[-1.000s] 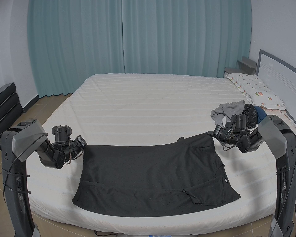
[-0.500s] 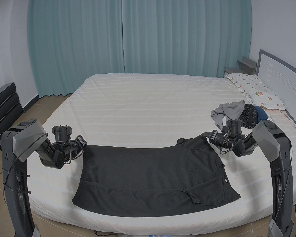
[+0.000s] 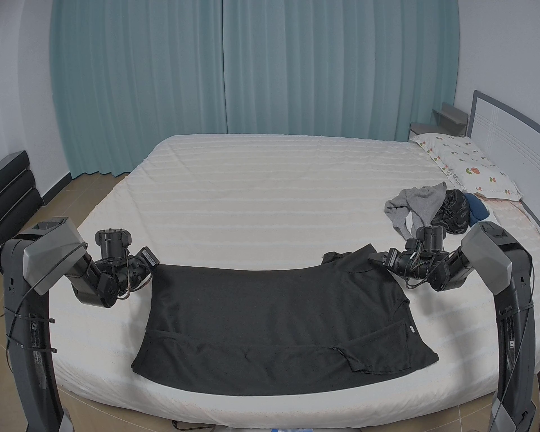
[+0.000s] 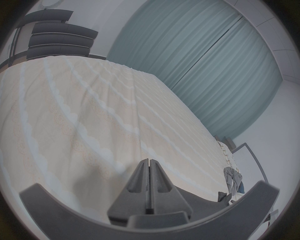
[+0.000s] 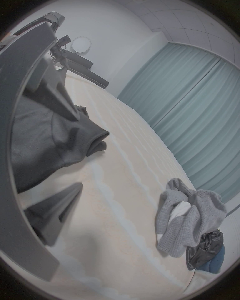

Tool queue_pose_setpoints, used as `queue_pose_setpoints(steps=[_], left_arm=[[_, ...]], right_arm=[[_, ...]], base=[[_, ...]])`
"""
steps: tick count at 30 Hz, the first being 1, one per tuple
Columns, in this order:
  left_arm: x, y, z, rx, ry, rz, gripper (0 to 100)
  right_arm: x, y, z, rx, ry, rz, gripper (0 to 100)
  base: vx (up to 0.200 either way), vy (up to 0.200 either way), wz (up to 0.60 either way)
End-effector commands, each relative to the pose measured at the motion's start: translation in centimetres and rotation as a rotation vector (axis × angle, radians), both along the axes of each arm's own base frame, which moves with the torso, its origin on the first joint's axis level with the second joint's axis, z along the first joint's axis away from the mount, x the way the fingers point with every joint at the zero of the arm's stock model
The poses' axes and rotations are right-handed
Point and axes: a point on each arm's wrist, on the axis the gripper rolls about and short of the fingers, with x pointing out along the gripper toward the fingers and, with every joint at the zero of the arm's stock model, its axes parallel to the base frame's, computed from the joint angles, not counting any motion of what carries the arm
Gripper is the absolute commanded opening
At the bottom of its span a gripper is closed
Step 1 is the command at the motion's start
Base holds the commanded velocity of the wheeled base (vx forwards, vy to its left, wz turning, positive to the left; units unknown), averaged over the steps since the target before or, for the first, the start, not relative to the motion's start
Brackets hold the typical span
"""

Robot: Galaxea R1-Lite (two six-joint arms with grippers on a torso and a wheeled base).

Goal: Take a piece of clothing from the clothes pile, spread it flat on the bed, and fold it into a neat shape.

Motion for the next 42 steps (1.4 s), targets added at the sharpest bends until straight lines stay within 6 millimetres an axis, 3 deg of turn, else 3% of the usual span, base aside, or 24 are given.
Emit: queue_pose_setpoints(steps=[1,7,22,32,42], left_arm=[[0.0,0.0,-0.1,-0.001,0.001,0.001,0],[0.0,0.1,0.1,0.000,-0.003,0.004,0],[0.3,0.5,0.7,0.004,-0.033,0.012,0],[0.3,0.7,0.9,0.006,-0.077,0.020,0],[0.1,1.2,1.6,0.009,-0.100,0.036,0]], right_arm=[[-0.3,0.1,-0.2,0.000,-0.004,0.014,0],[-0.1,-0.4,0.5,0.006,-0.031,0.000,0],[-0.5,-1.6,4.6,0.083,-0.130,-0.057,0],[-1.1,-2.3,4.4,0.082,-0.126,-0.073,0],[-2.0,-2.2,5.5,0.090,-0.152,-0.069,0]], base=[[0.000,0.000,0.00],[0.000,0.000,0.00],[0.000,0.000,0.00],[0.000,0.000,0.00],[0.000,0.000,0.00]])
